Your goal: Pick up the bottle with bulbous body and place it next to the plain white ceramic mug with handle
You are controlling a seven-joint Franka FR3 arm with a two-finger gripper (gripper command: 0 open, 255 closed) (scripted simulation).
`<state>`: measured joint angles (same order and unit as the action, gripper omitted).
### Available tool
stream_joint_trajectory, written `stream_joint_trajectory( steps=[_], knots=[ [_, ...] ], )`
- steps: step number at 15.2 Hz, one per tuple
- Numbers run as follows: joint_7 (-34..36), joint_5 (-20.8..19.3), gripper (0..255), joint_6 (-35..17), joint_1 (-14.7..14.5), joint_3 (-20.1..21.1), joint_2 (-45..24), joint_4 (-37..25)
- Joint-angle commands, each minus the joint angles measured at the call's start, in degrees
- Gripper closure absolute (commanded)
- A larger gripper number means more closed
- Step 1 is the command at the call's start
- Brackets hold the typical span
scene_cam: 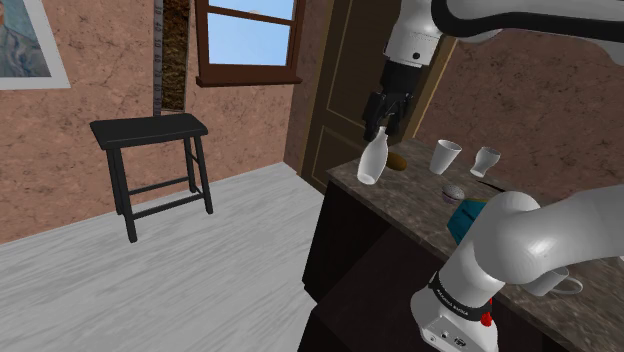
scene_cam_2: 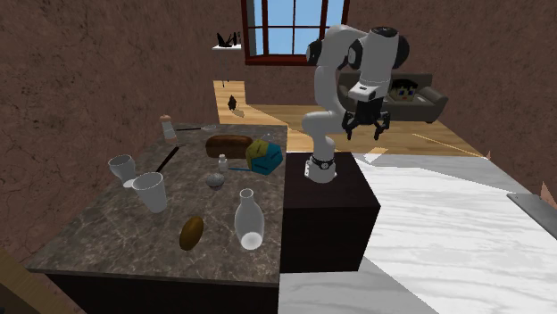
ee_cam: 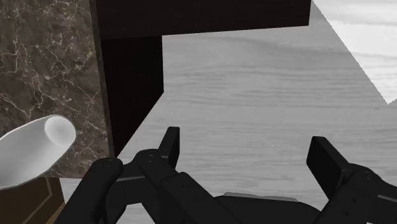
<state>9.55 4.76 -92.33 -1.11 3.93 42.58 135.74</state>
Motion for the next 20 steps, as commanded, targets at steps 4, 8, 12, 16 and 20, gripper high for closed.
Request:
stream_joint_trajectory(
  steps=[4, 8, 12, 16, 20],
  knots=[
    [-3.59, -2.47, 0, -2.16, 1.59, -3.12, -1.65, 0.60],
    [-8.24, -5.50, 0, -5.26, 3.65, -7.25, -4.75, 0.52],
    [-12.78, -8.05, 0, -8.47, 5.54, -11.32, -8.82, -0.59],
    [-17.27, -9.90, 0, -11.64, 7.15, -15.30, -13.75, -2.73],
    [-21.81, -10.85, 0, -14.61, 8.46, -19.17, -19.44, -5.88]
  ],
)
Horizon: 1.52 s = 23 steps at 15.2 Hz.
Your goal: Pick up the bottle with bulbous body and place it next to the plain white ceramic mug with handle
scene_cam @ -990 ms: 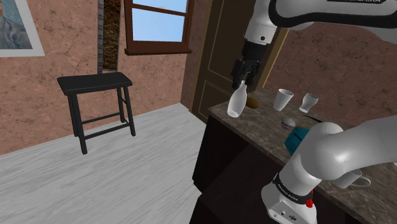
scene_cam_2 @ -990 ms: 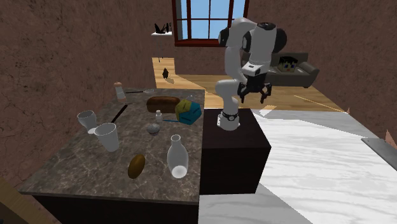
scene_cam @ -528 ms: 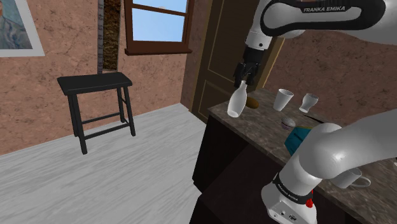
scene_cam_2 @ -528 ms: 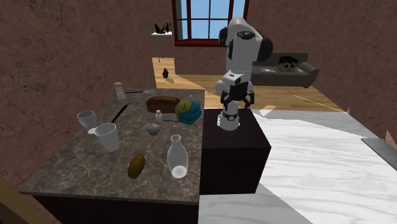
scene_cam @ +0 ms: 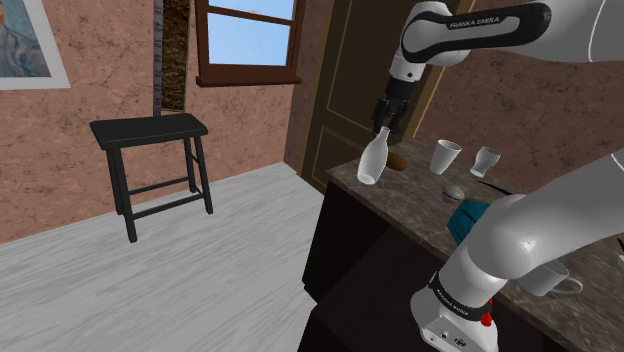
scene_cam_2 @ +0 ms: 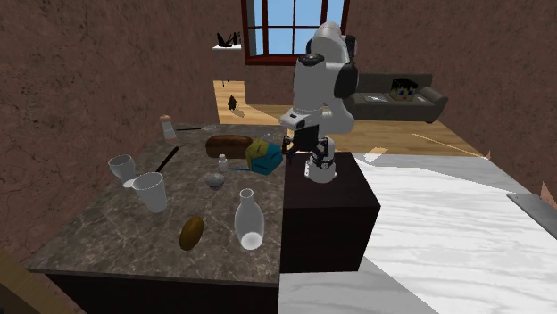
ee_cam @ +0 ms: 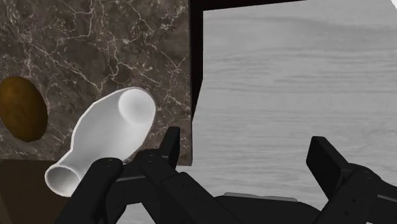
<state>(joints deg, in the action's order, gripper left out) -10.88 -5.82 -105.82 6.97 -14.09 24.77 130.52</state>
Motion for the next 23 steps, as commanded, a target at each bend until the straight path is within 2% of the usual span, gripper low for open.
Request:
stream_joint_trajectory(
  steps=[1, 7, 15, 23],
  knots=[
    [-2.54, -0.34, 0, -1.80, 0.67, -2.10, -3.15, -1.61],
    [-9.86, 0.84, 0, -5.33, 2.26, -7.52, -13.19, -8.62],
    [-19.74, 6.35, 0, -7.44, 5.33, -12.57, -27.59, -20.57],
    [-20.44, 7.33, 0, -12.98, 5.57, -12.56, -29.47, -16.71]
  ],
)
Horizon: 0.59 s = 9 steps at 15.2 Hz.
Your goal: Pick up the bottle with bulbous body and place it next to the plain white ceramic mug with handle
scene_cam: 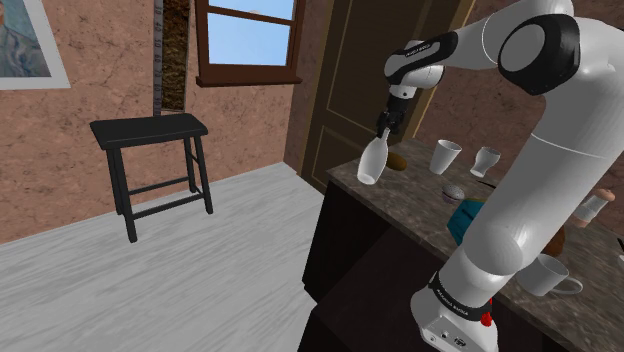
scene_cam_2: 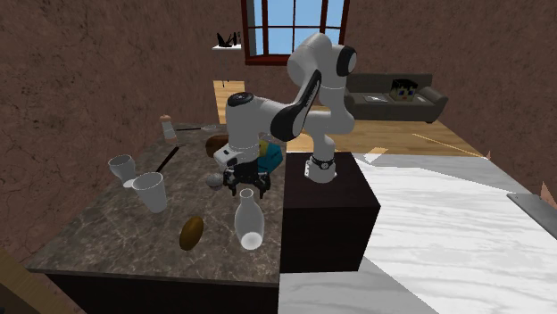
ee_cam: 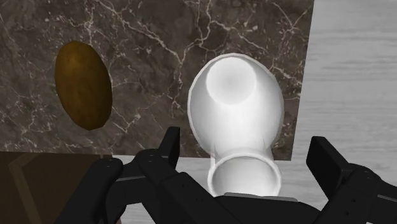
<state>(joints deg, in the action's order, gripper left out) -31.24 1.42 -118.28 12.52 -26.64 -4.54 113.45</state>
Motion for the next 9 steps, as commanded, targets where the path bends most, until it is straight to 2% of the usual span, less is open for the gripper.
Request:
stream_joint_trajectory(
  steps=[1, 7, 8, 9],
  knots=[
    [-0.07, 0.09, 0, -0.52, 0.02, 0.00, -0.16, 0.35],
    [-0.07, 0.10, 0, -0.51, 0.02, 0.00, -0.16, 0.34],
    [-0.07, 0.10, 255, -0.51, 0.02, 0.00, -0.16, 0.34],
    [-0.07, 0.10, 255, -0.51, 0.02, 0.00, -0.16, 0.34]
  ],
)
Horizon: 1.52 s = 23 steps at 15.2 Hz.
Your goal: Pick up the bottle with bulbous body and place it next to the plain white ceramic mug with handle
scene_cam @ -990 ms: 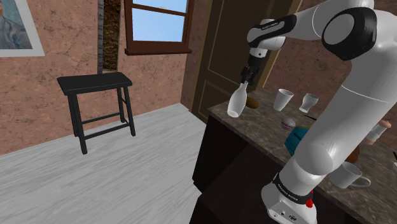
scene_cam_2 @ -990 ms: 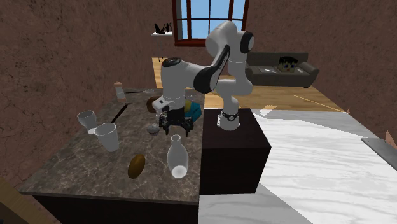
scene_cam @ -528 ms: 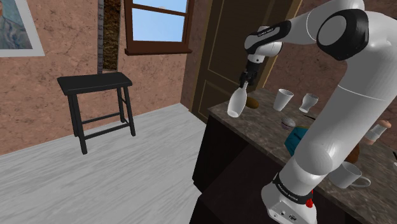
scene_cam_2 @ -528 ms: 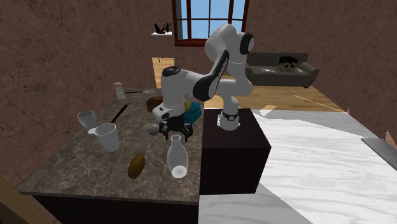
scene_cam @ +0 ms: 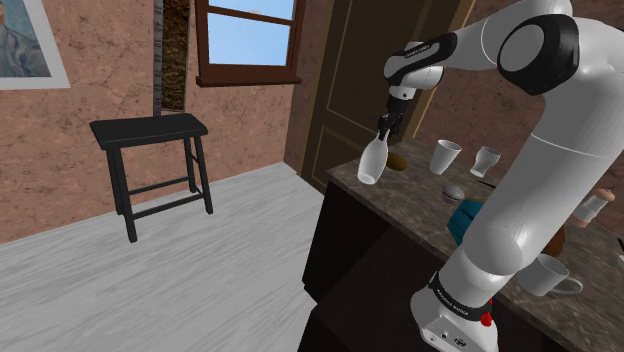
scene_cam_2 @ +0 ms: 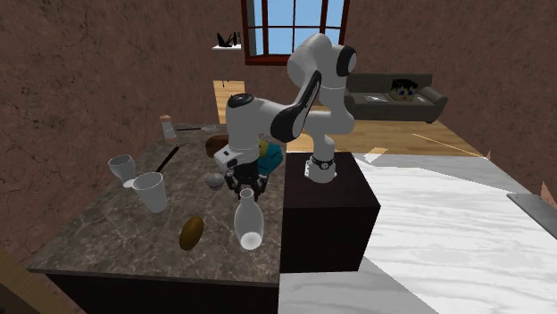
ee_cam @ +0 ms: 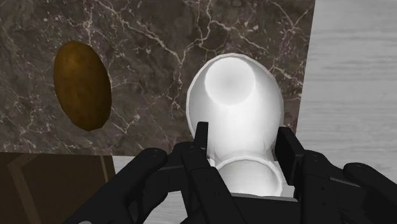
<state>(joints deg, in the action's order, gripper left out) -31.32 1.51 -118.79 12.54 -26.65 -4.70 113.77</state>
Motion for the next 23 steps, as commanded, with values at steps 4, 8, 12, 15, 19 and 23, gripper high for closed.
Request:
stream_joint_trajectory(
  steps=[4, 8, 12, 15, 19, 23],
  knots=[
    [0.01, -0.01, 255, 0.00, 0.00, 0.00, 0.00, 0.03],
    [0.00, 0.00, 255, -0.01, 0.00, 0.00, -0.01, 0.02],
    [0.36, -0.55, 255, 2.91, -0.10, -0.01, 1.02, -1.98],
    [0.57, -0.88, 255, 5.12, -0.16, 0.00, 1.66, -3.62],
    [0.78, -1.22, 255, 8.10, -0.22, 0.01, 2.33, -5.99],
    [0.91, -1.44, 255, 11.10, -0.26, 0.03, 2.79, -8.59]
  ],
)
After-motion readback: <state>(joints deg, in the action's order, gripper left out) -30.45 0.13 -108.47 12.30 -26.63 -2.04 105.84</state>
